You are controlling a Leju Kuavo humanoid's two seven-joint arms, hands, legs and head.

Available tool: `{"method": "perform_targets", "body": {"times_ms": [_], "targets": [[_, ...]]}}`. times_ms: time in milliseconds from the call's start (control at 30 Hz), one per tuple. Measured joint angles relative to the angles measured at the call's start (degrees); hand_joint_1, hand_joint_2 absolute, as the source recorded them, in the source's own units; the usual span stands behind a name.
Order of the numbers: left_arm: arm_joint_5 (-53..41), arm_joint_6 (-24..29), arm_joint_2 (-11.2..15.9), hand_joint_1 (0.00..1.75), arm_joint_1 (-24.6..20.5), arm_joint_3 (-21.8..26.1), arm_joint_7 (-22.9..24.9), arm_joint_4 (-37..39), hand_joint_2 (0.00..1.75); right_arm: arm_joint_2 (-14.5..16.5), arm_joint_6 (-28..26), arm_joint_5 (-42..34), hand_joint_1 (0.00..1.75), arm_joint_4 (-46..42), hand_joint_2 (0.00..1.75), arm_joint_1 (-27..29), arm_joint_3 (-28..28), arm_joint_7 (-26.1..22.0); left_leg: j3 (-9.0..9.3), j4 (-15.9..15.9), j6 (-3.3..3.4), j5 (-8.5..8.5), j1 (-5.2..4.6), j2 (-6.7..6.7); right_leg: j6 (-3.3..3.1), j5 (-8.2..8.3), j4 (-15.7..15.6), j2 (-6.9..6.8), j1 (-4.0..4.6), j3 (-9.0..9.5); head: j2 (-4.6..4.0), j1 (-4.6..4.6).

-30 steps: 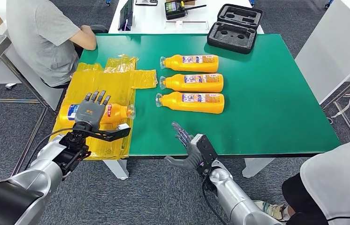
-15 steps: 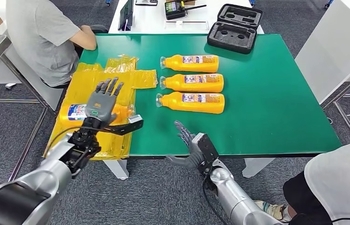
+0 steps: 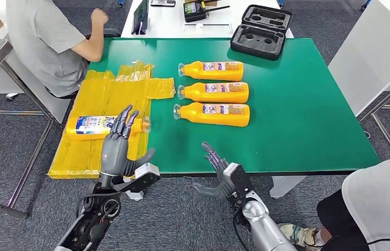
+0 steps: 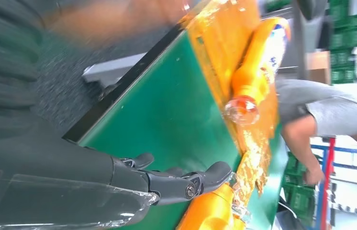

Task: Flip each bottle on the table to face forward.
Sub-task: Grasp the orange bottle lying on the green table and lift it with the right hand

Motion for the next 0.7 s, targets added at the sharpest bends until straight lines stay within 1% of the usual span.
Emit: {"method": "perform_targets", "body": {"times_ms": [100, 167, 367, 567, 633, 700], "targets": [[13.3, -6.7, -1.6, 0.0, 1.7, 1.8, -5.0, -2.7, 1.75, -0.1, 1.7, -2.8, 0.0, -2.2, 1.75, 1.4, -1.3, 0.0, 0.0, 0.0, 0.02, 0.02, -0.01, -0.01, 0.01, 0.03, 0.0, -0.01, -0.01, 0.02, 0.0, 0.01], [19.3, -9.4, -2.8, 0.0, 2.6, 3.2, -7.0, -3.3, 1.75, -0.1, 1.9, -3.7, 0.0, -3.3, 1.75, 2.0, -2.4, 0.0, 0.01, 0.0, 0.03, 0.03, -0.01, -0.02, 0.02, 0.04, 0.0, -0.01, -0.02, 0.03, 0.0, 0.01], [24.9, -8.9, -5.4, 0.0, 3.3, 5.7, -11.2, -1.3, 1.75, 0.4, 1.2, -4.0, 0.0, -4.3, 1.75, 2.9, -5.8, 0.0, 0.0, 0.0, 0.03, 0.03, -0.01, -0.02, 0.03, 0.04, 0.0, -0.01, -0.01, 0.03, 0.0, 0.0], [29.0, -8.4, -6.5, 0.0, 3.3, 6.0, -12.1, 1.7, 1.75, 1.4, -2.2, -4.0, 0.0, -4.3, 1.75, 3.4, -8.9, 0.0, 0.01, 0.0, 0.02, 0.02, 0.0, -0.01, 0.02, 0.04, 0.0, -0.01, 0.0, 0.02, 0.0, -0.01], [30.6, -8.4, -6.7, 0.0, 3.3, 6.0, -12.1, 2.5, 1.75, 1.6, -4.4, -3.0, 0.0, -4.5, 0.87, 3.6, -9.6, 0.0, 0.01, 0.0, 0.02, 0.02, -0.01, -0.01, 0.02, 0.04, 0.0, -0.01, -0.01, 0.02, 0.0, -0.01], [32.9, -8.7, -6.9, 0.0, 3.2, 6.0, -12.2, 3.2, 1.75, 1.9, -9.7, -0.3, 0.0, -5.3, 0.0, 4.0, -10.0, 0.0, 0.01, 0.0, 0.03, 0.03, -0.01, -0.02, 0.02, 0.04, 0.0, -0.01, -0.01, 0.02, 0.0, -0.01]]}}
